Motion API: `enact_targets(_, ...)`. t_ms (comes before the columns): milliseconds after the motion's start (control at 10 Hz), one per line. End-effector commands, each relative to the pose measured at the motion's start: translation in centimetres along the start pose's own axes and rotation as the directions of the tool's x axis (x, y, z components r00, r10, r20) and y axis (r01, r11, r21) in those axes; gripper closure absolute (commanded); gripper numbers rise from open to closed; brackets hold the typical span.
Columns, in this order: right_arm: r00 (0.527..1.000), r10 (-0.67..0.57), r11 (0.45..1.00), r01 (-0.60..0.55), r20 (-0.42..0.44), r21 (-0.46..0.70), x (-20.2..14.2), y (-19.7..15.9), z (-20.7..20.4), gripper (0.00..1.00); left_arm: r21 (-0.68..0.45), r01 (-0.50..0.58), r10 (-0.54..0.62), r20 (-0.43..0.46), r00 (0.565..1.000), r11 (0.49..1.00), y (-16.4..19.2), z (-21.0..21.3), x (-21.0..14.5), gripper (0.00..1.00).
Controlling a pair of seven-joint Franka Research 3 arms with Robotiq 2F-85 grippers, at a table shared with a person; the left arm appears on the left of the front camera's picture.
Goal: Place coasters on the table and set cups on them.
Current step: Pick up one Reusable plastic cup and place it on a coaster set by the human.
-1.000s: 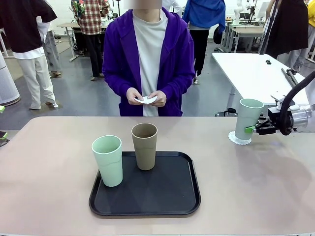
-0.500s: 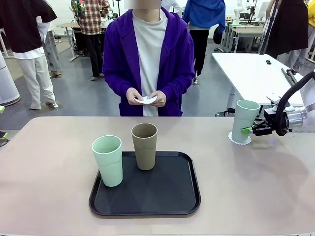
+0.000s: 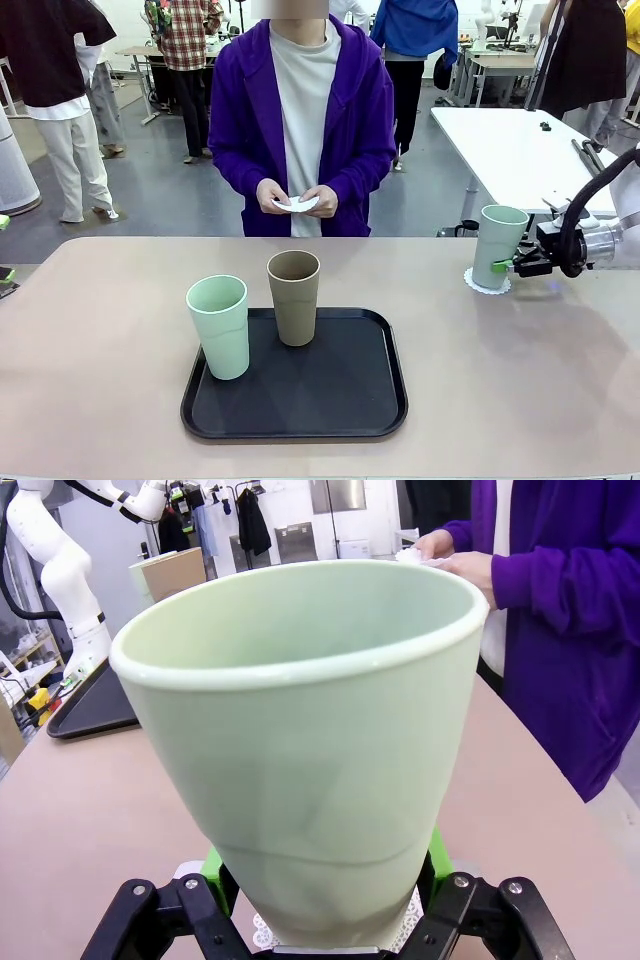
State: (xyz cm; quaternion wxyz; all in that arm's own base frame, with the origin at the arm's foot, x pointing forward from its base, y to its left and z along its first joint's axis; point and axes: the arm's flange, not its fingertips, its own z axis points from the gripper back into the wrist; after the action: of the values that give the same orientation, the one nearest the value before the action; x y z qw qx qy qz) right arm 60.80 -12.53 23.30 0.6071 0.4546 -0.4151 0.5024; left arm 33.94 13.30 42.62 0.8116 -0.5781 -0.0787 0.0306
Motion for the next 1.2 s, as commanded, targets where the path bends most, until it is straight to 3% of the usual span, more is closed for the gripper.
enact_targets(0, 1.000, -0.022, 1.000, 0.022, -0.007, 0.001, 0.08, -0.92, -0.31, 0.17, -0.014, 0.005, -0.005, 0.005, 1.000, 1.000, -0.16, 0.11, -0.11, 0.00)
enact_targets(300, 0.999, -0.024, 1.000, 0.024, -0.023, -0.003, -0.10, -0.90, -0.28, 0.14, -0.014, 0.005, -0.005, 0.005, 1.000, 1.000, -0.16, 0.11, -0.11, 0.00)
enact_targets(400, 0.999, -0.029, 1.000, 0.028, -0.027, -0.003, -0.11, -0.91, -0.27, 0.00, -0.014, 0.005, -0.005, 0.005, 1.000, 1.000, -0.16, 0.11, -0.11, 0.00)
enact_targets(1100, 0.987, -0.006, 0.999, -0.001, -0.162, -0.041, -0.15, -0.75, -0.03, 0.00, -0.014, 0.005, -0.005, 0.005, 1.000, 1.000, -0.16, 0.11, -0.11, 0.00)
